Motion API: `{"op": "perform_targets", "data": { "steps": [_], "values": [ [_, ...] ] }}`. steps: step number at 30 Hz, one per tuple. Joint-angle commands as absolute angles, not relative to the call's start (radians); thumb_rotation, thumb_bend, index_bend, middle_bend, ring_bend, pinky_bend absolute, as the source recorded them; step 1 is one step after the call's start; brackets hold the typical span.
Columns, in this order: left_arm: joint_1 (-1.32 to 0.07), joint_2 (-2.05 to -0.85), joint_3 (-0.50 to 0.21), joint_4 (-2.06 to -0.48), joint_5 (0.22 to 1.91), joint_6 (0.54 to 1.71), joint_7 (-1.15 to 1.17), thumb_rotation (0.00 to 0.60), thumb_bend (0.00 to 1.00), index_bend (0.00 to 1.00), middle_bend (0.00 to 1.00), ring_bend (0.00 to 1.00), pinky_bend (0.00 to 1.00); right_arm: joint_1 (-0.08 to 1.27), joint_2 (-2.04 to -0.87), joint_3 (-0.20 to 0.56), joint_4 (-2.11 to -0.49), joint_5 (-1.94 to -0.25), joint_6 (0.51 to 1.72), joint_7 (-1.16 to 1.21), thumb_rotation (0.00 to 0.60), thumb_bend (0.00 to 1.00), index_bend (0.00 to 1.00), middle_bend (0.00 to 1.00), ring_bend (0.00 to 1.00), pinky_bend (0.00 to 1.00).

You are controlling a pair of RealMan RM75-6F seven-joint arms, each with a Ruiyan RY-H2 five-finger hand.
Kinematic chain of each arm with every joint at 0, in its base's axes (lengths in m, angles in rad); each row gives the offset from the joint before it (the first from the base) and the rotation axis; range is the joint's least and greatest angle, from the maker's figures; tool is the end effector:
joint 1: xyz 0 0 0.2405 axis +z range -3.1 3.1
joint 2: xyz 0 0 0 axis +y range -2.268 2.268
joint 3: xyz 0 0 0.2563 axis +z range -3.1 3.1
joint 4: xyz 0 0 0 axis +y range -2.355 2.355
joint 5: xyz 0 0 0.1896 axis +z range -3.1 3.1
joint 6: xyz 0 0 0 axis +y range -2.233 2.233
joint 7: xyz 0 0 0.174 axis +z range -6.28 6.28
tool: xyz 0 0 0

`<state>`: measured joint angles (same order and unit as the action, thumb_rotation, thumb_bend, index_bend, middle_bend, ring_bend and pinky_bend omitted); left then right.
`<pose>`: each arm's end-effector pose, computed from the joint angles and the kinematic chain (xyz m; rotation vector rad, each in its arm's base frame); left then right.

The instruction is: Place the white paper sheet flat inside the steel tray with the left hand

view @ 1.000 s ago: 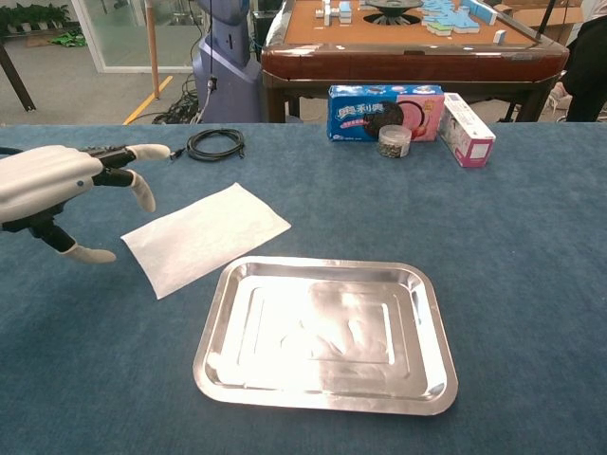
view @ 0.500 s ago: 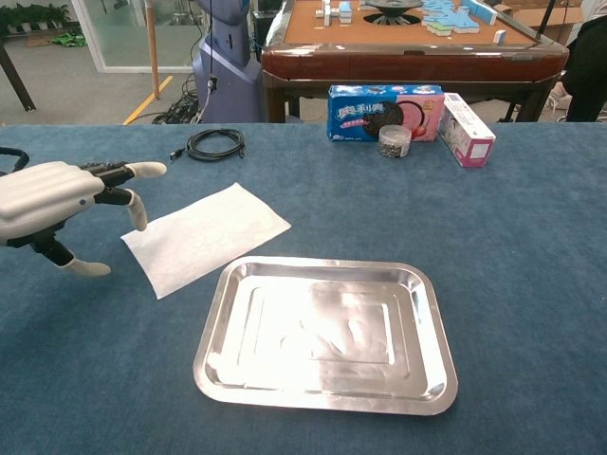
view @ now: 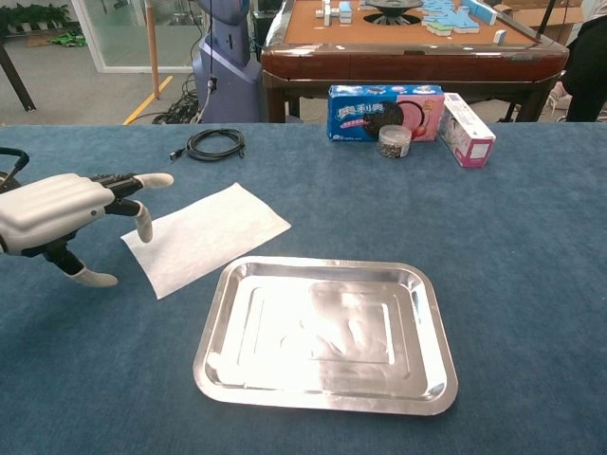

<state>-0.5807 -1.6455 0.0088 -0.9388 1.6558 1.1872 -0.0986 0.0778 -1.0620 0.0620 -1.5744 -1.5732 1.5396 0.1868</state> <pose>-0.2294 0.3405 -0.0035 -1.9802 -0.6432 -0.9694 -0.2971 -0.2094 0.2042 1.3776 -0.8997 1.0530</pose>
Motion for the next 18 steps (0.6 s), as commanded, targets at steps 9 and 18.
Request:
{"op": "perform_targets", "data": {
  "steps": [9,18],
  "values": [
    [-0.593,-1.679,0.016,-0.878,1.659,1.202,-0.138,0.600,0.13,0.42,0.00,0.00,0.08,0.078,-1.062,0.062,-1.575,-1.573,1.538,0.185,0.600,0.26,0.48,0.50,0.36,0.32],
    [-0.605,-1.694,0.020,-0.869,1.655,1.193,-0.144,0.600,0.13,0.43,0.00,0.00,0.08,0.078,-1.061,0.063,-1.576,-1.573,1.539,0.188,0.600,0.26,0.48,0.50,0.36,0.32]
  ]
}}
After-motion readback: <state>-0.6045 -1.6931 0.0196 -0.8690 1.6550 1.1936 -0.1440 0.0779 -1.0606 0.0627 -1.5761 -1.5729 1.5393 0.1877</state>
